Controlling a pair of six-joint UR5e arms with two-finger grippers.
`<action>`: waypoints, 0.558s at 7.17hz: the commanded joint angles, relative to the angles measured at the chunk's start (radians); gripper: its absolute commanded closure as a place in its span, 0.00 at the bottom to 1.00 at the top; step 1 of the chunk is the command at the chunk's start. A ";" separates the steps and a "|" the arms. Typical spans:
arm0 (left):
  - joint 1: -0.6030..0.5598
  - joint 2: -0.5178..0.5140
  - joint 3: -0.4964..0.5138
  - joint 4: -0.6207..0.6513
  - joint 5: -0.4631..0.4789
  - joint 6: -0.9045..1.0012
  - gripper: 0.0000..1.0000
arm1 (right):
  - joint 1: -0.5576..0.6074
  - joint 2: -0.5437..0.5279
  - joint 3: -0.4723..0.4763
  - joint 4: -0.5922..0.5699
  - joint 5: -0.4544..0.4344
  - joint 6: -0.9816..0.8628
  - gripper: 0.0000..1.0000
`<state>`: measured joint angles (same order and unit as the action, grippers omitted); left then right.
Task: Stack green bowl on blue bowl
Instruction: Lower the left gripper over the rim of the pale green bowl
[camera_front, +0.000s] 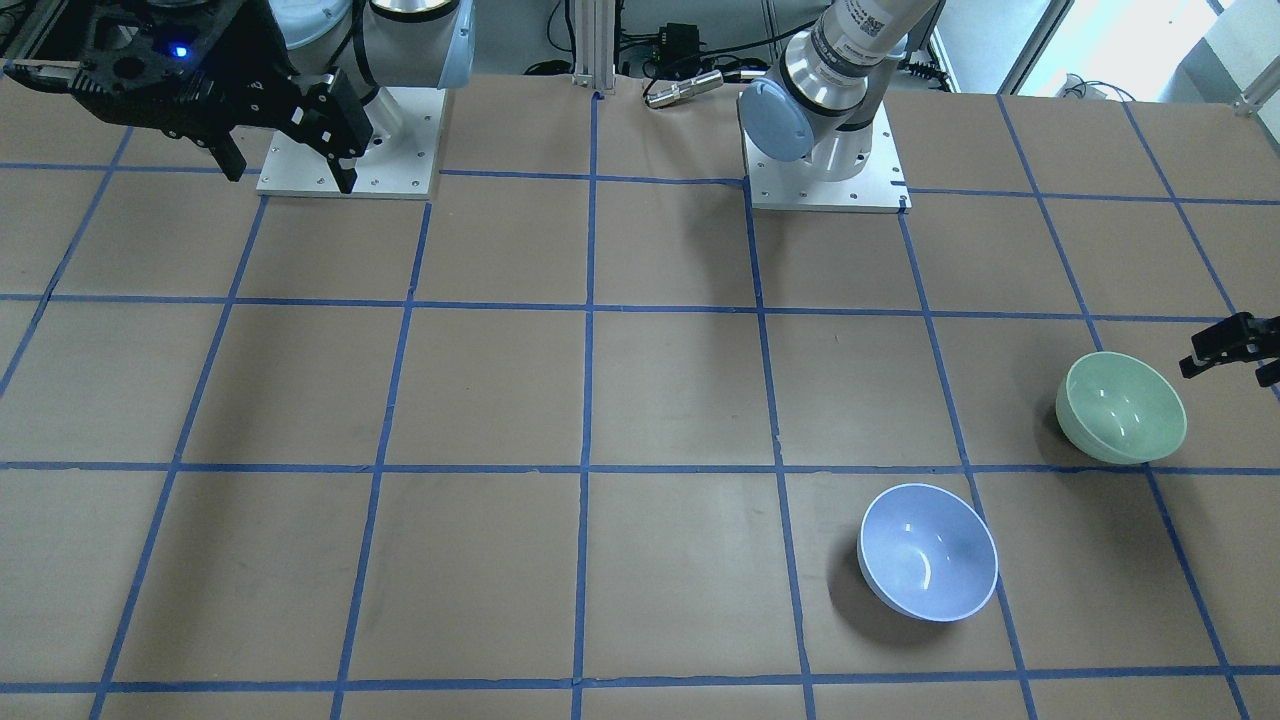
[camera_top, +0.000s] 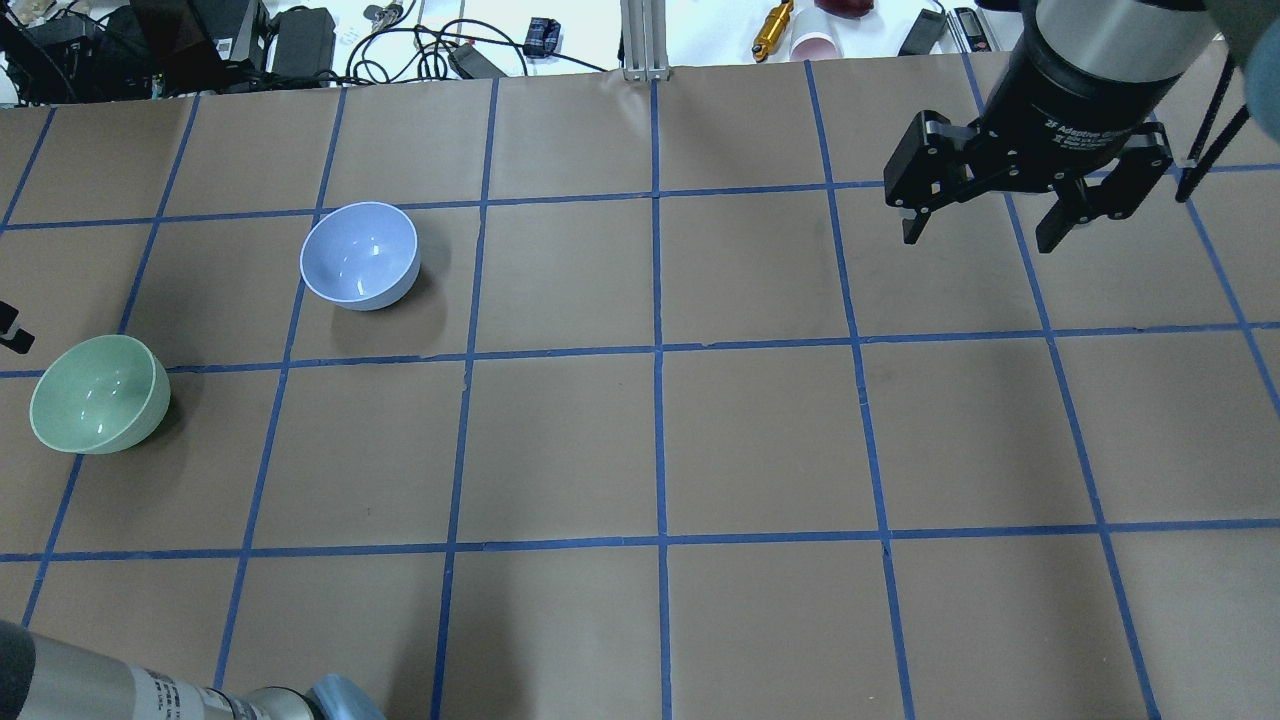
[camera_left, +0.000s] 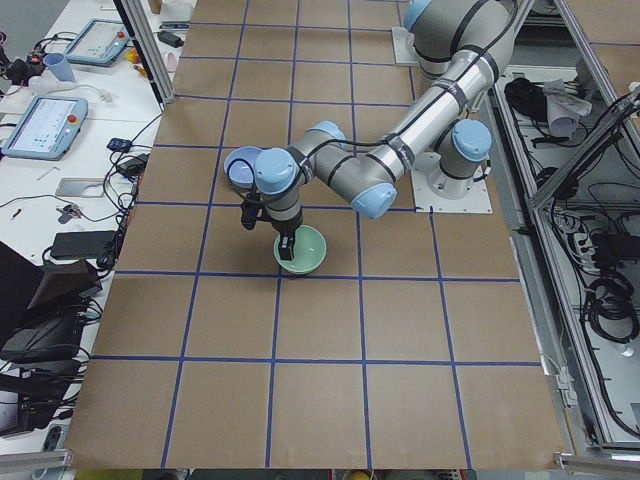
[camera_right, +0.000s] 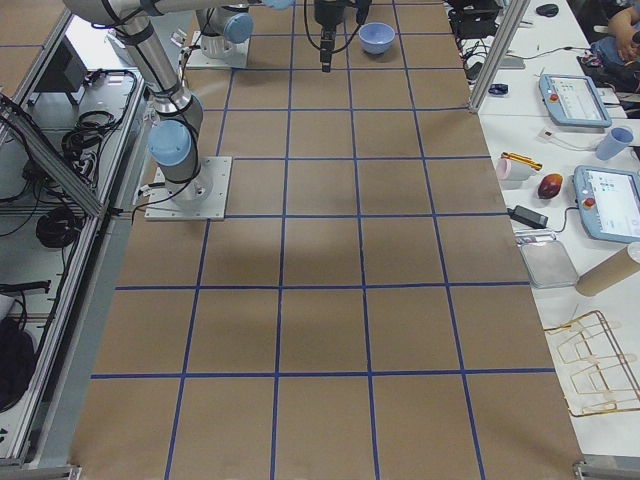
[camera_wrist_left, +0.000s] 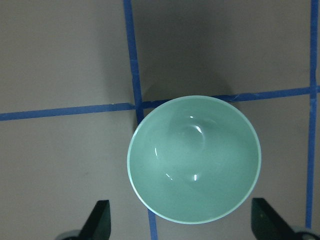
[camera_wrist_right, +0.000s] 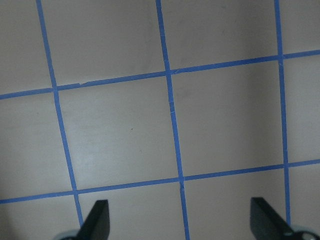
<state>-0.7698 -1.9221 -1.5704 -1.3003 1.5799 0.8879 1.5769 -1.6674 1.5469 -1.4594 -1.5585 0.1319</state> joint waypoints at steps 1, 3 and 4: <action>0.021 -0.061 -0.004 0.013 -0.041 0.034 0.00 | 0.000 0.000 -0.001 -0.001 0.000 0.000 0.00; 0.023 -0.107 -0.011 0.035 -0.037 0.036 0.00 | 0.000 0.000 0.001 0.001 0.000 0.000 0.00; 0.030 -0.115 -0.016 0.035 -0.031 0.037 0.00 | 0.000 0.000 -0.001 -0.001 0.000 0.000 0.00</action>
<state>-0.7460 -2.0200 -1.5805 -1.2692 1.5446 0.9227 1.5769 -1.6674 1.5469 -1.4596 -1.5585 0.1319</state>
